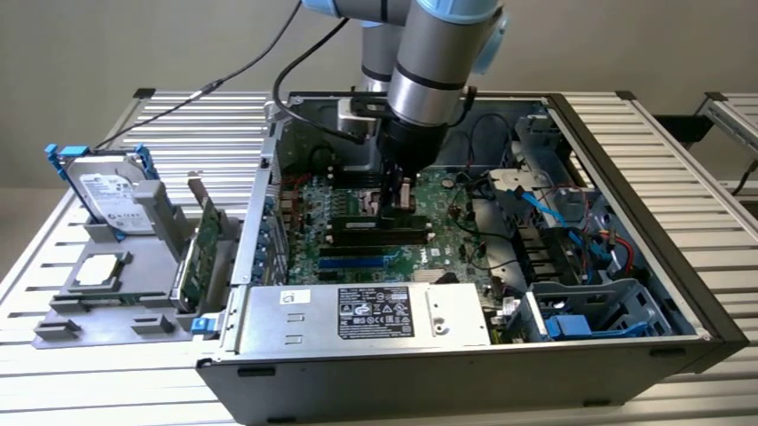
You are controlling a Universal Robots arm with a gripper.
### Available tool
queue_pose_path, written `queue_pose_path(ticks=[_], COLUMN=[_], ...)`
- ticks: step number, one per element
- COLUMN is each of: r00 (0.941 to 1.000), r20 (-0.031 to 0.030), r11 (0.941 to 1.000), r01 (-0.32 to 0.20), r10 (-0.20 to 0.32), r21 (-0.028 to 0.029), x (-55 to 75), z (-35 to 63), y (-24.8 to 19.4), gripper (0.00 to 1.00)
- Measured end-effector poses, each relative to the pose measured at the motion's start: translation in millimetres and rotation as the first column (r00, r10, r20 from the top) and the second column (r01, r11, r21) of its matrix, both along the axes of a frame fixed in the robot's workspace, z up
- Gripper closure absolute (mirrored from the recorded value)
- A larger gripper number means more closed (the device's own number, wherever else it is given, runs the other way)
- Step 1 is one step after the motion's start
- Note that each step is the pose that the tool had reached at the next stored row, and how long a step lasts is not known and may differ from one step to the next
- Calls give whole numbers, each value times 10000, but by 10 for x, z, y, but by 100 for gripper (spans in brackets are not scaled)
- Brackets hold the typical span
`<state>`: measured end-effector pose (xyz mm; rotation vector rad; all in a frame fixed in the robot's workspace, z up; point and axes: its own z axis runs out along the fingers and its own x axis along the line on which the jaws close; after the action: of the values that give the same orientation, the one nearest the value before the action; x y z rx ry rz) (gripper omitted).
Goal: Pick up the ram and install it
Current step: 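Insert the ram into the slot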
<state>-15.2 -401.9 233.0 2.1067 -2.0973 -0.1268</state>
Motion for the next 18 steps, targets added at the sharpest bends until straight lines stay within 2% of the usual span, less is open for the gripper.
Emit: queue_pose_path(ticks=[7,18], r00=[10000,10000], r20=[-17,-39], r11=[10000,10000], r01=[-60,-79], r10=[60,79], r21=[-7,-55], x=[34,39], z=[1,-32], y=[-4,-27], gripper=[86,86])
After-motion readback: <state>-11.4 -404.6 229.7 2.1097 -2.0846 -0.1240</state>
